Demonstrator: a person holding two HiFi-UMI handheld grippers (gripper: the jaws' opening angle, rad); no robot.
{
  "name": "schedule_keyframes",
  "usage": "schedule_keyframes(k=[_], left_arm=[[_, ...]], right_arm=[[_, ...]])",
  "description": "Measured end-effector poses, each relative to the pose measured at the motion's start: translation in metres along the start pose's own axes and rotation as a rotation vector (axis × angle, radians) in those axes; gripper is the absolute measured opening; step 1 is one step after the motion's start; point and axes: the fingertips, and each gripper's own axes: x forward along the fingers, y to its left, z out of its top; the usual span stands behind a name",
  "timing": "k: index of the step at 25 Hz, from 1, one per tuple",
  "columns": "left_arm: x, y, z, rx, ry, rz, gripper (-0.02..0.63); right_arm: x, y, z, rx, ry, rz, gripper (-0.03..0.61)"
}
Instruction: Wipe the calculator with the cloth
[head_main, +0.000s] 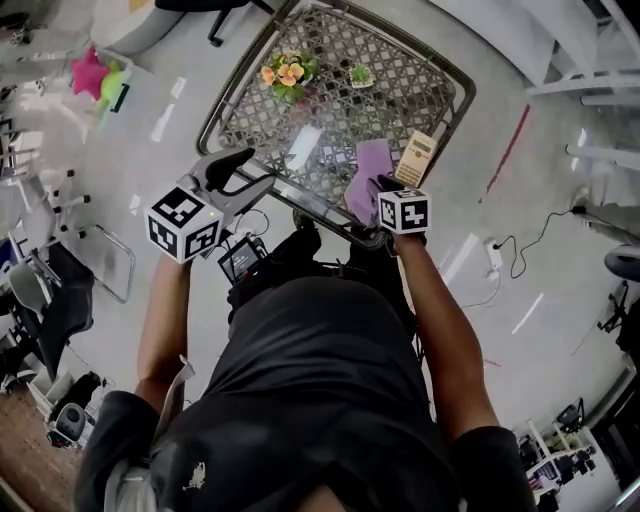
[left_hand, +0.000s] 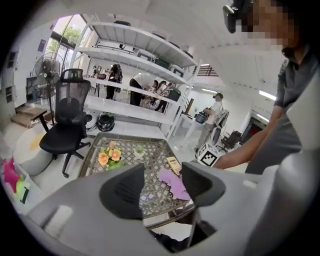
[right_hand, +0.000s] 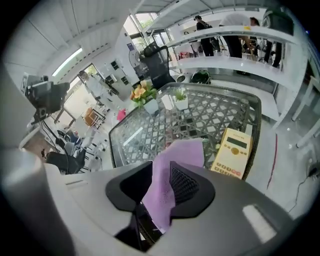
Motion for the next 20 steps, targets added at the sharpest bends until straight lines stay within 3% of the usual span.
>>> schedule_keyframes(k=[6,12,20], left_arm=[[-0.016,0.010,0.012,0.019,-0.040,0.012,0.284],[-0.039,0.015,0.029,0.043,-0.088,0.017,0.284],[-0.059,0.021,0.050,0.081,-0.147,0.022,0.284]], right_arm=[[-0.079,0.008,0.090,0.063,-0.292,0.015,0.091],[-0.216,0.056,0.193,-0.065,-0.664,0.067,0.089],[-0.339,0.102,0.239,-0.171,-0.842,0.007,0.089]])
